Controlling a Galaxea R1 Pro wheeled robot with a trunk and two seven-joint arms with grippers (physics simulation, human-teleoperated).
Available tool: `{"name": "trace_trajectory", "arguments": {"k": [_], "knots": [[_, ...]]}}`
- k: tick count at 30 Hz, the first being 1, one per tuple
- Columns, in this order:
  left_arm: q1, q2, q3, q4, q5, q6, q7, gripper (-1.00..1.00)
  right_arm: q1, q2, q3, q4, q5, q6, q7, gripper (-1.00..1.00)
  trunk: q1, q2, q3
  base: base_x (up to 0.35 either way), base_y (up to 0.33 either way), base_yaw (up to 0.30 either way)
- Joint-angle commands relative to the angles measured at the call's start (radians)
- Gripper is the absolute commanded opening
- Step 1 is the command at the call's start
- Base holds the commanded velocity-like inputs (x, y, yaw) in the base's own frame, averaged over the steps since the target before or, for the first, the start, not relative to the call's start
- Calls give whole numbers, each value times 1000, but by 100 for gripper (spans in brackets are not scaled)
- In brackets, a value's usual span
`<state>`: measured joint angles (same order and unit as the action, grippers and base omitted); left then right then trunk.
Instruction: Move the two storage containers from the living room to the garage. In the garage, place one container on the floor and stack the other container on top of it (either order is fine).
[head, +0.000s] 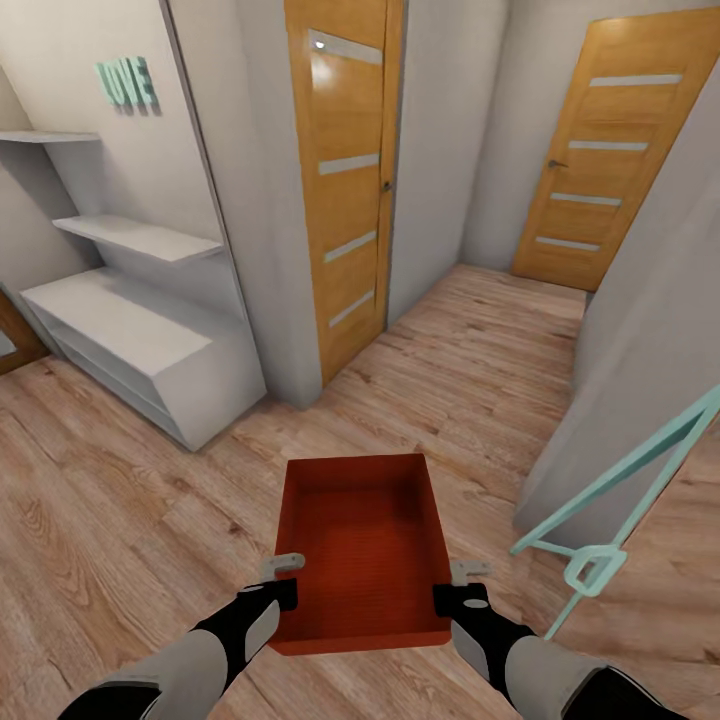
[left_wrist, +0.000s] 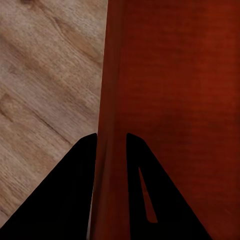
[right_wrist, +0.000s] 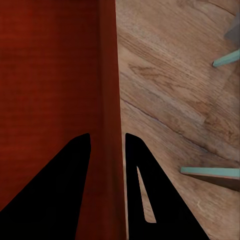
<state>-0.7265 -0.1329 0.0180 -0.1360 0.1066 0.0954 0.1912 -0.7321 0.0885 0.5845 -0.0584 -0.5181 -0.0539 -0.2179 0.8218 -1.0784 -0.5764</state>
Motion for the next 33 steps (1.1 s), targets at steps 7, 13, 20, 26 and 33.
{"name": "trace_trajectory", "arguments": {"k": [7, 13, 20, 26, 33], "knots": [[1, 25, -16, 1, 8, 6, 10, -100, -1, 0, -25, -6, 3, -23, 32, -100, 0, -1, -1, 2, 0, 0], [1, 26, -16, 1, 8, 6, 10, -100, -1, 0, -25, -6, 4, -20, 32, -100, 0, -1, -1, 0, 0, 0], [1, 26, -16, 1, 8, 6, 10, -100, -1, 0, -25, -6, 4, -21, 32, -100, 0, -1, -1, 3, 0, 0], [1, 26, -16, 0, 8, 6, 9, -100, -1, 0, -25, -6, 4, -21, 32, -100, 0, -1, -1, 220, 0, 0], [1, 26, -15, 0, 8, 6, 9, -100, -1, 1, -25, -6, 4, -21, 32, -100, 0, -1, -1, 316, 0, 0]]}}
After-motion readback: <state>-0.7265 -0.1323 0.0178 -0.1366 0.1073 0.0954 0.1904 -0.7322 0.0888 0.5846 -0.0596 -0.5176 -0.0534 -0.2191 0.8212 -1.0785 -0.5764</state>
